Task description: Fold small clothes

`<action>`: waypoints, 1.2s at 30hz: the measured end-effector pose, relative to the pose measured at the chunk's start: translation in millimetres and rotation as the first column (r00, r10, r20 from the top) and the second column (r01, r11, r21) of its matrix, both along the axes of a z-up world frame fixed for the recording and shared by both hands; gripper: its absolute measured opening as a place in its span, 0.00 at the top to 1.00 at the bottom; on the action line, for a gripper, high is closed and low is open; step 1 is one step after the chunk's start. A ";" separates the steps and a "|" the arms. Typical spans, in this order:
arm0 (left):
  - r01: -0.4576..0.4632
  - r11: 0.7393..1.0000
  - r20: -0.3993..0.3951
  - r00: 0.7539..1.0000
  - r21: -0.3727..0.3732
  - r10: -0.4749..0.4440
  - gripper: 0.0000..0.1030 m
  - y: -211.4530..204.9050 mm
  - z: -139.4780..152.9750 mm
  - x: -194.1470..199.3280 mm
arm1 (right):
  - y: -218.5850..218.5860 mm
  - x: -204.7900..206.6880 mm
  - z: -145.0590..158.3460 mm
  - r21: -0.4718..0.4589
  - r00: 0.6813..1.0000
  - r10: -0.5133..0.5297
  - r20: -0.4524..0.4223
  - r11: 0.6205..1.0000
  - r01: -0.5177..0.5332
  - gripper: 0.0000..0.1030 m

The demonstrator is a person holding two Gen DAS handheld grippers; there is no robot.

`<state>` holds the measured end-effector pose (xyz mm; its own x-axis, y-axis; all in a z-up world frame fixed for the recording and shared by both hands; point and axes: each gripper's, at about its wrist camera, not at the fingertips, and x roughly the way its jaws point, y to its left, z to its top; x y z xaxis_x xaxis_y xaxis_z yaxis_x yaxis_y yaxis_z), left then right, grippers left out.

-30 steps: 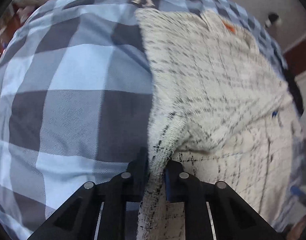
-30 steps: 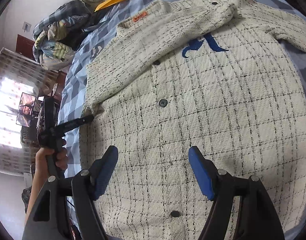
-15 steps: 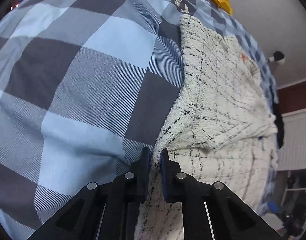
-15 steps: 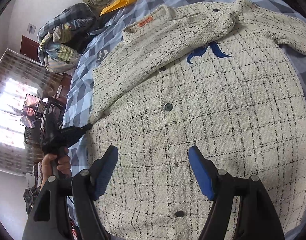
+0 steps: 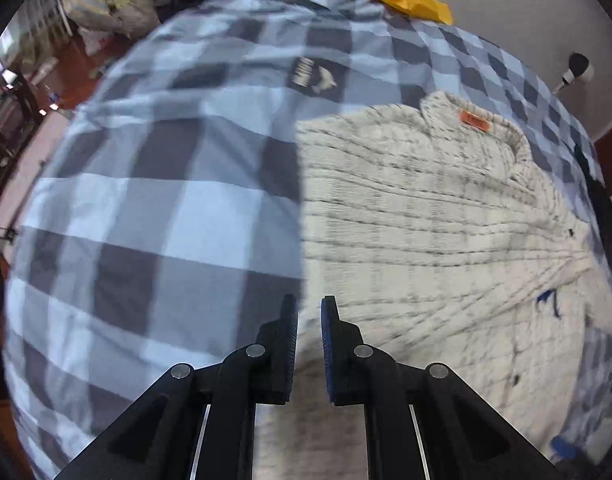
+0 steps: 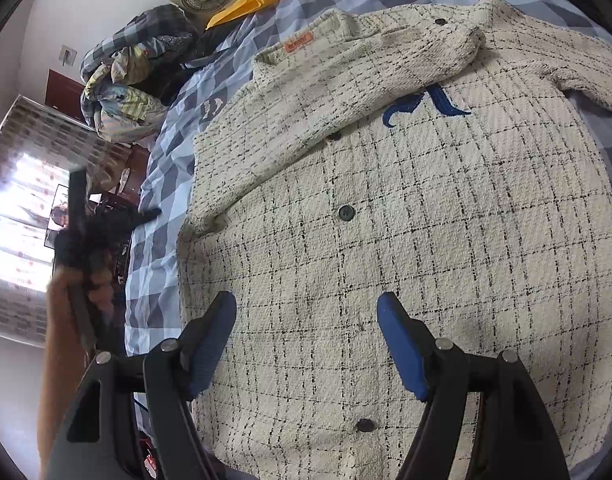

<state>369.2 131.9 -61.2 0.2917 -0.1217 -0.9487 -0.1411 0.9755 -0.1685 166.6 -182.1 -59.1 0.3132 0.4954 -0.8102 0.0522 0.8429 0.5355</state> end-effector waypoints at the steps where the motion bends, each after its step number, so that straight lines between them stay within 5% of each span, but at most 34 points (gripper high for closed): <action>1: 0.012 0.999 -0.020 1.000 -0.046 -0.013 0.90 -7.2 -7.8 5.6 | -0.5 0.3 -0.3 0.003 1.000 -0.001 -0.003 1.000 0.001 0.32; 5: 0.025 0.987 -0.066 0.997 -0.159 -0.036 0.90 -32.3 -37.9 13.7 | -4.1 -0.1 -0.8 0.016 1.000 -0.014 -0.010 1.000 0.014 0.32; 9: 0.024 0.999 -0.100 0.995 -0.044 -0.028 0.89 -38.4 -69.8 9.2 | -4.8 -1.1 -0.1 0.022 1.000 -0.012 -0.009 1.000 0.013 0.32; 12: 0.009 0.997 -0.054 0.998 -0.080 -0.014 0.89 -28.7 -75.2 0.0 | -5.0 -1.3 0.8 0.026 1.000 -0.012 -0.008 1.000 0.012 0.32; 17: 0.006 0.987 0.008 1.000 -0.159 -0.004 0.89 -18.1 -38.3 -18.8 | -8.1 -0.3 0.5 0.036 1.000 -0.015 -0.011 0.999 0.015 0.32; 20: 0.050 0.996 0.082 0.996 -0.068 -0.044 0.89 -29.1 2.6 -34.6 | -12.0 -0.3 0.0 0.044 0.999 -0.034 -0.016 0.998 0.034 0.32; 23: 0.053 0.998 0.065 0.996 0.034 -0.055 0.89 -42.5 22.5 -41.3 | -16.0 -1.4 -0.1 0.037 0.998 -0.062 -0.021 0.997 0.063 0.32; 27: 0.077 0.996 0.108 0.991 0.049 -0.082 0.89 -63.5 42.9 -71.0 | -21.0 -2.2 1.0 0.024 0.996 -0.089 -0.026 0.996 0.089 0.32; 36: 0.110 0.994 0.092 0.989 0.019 -0.112 0.89 -119.5 45.2 -96.3 | -47.0 -6.2 14.1 0.028 0.988 -0.152 -0.026 0.988 0.153 0.32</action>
<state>272.9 12.4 -16.0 0.3640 -0.1453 -0.9200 -0.0162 0.9866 -0.1622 160.4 -229.1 -44.9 0.3675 0.4677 -0.8039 0.1917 0.8077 0.5576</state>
